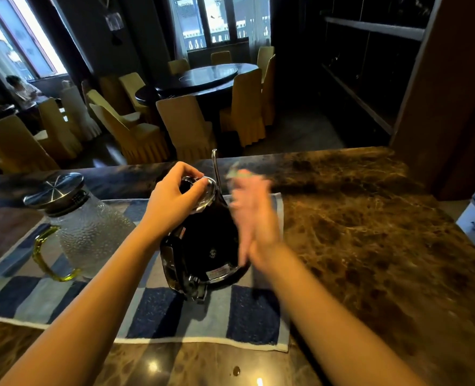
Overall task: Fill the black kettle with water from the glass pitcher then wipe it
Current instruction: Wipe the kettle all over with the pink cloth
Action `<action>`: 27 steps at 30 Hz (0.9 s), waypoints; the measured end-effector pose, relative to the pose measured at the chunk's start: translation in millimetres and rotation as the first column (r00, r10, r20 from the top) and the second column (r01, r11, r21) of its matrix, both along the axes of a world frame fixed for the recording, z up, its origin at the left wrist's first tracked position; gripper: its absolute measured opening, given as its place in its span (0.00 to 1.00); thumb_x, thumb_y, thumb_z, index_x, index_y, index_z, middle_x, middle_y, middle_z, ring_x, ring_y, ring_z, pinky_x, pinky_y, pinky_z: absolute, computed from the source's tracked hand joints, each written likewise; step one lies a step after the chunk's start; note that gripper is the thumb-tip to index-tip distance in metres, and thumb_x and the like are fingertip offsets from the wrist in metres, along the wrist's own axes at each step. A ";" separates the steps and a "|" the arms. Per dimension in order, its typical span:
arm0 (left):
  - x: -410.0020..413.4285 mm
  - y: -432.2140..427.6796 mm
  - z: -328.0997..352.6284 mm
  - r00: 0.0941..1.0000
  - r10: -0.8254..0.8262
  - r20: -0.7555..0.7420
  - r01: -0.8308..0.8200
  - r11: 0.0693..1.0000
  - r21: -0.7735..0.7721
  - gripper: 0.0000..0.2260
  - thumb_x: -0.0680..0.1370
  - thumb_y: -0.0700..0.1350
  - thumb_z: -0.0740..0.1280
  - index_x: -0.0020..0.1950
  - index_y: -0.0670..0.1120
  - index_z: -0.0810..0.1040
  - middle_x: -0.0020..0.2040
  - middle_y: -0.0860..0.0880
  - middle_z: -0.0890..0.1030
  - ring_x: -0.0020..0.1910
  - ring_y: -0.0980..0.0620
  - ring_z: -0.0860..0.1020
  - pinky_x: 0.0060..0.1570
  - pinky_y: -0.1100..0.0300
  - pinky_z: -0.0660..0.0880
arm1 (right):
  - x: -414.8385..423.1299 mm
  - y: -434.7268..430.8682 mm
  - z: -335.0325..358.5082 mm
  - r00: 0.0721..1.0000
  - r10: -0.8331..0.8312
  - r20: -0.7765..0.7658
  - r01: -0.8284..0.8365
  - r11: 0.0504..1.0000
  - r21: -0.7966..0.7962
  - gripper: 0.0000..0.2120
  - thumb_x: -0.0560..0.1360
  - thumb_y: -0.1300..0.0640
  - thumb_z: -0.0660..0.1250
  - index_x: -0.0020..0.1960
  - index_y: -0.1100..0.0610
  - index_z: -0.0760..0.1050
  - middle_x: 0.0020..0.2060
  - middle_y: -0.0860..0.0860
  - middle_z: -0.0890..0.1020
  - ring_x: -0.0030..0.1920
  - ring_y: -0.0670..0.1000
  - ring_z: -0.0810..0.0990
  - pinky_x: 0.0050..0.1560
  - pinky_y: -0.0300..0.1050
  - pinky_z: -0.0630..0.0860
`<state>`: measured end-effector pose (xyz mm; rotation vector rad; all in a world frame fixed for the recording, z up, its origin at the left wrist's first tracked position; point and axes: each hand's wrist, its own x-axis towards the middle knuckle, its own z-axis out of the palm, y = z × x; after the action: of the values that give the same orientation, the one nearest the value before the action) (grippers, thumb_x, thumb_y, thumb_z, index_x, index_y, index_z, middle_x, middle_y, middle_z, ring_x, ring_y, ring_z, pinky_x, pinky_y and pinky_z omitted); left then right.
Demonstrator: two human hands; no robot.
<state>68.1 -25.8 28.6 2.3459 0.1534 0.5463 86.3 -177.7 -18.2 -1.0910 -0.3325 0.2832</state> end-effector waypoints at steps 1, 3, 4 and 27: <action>0.4 0.2 -0.5 1.000 0.005 0.007 -0.005 1.000 -0.007 0.08 0.76 0.49 0.66 0.53 0.48 0.75 0.51 0.51 0.81 0.51 0.52 0.79 0.56 0.46 0.76 | -7.8 20.8 -4.9 0.990 -0.014 0.137 0.035 0.988 -0.148 0.21 0.81 0.42 0.45 0.71 0.44 0.64 0.73 0.49 0.67 0.73 0.49 0.64 0.69 0.46 0.64; 1.3 0.6 -1.0 1.000 0.010 0.011 -0.010 1.000 -0.010 0.07 0.76 0.49 0.66 0.53 0.49 0.75 0.49 0.53 0.81 0.50 0.54 0.79 0.55 0.47 0.77 | -16.0 44.7 -21.0 0.919 -0.126 0.374 0.262 0.904 -0.339 0.22 0.81 0.44 0.47 0.74 0.44 0.58 0.74 0.47 0.66 0.73 0.47 0.63 0.70 0.46 0.63; 1.7 0.8 -0.6 1.000 0.008 0.009 -0.008 1.000 -0.005 0.07 0.77 0.49 0.65 0.53 0.50 0.75 0.50 0.53 0.81 0.51 0.54 0.79 0.56 0.48 0.77 | -14.2 47.0 -29.0 0.883 -0.193 0.429 0.362 0.861 -0.358 0.23 0.80 0.45 0.47 0.74 0.45 0.59 0.73 0.47 0.67 0.72 0.47 0.66 0.68 0.45 0.65; -0.9 -8.1 7.7 0.999 0.028 -0.038 -0.029 0.999 -0.017 0.10 0.77 0.46 0.65 0.57 0.46 0.75 0.55 0.50 0.80 0.55 0.51 0.77 0.58 0.51 0.74 | 56.8 39.5 -65.2 0.997 -0.039 -0.070 0.004 0.898 -0.439 0.15 0.80 0.47 0.53 0.47 0.47 0.78 0.47 0.47 0.81 0.53 0.48 0.78 0.49 0.41 0.71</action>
<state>67.2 -33.9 36.3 2.3407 0.2084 0.5131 143.1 -138.3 -83.5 -1.5247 -0.1890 0.3914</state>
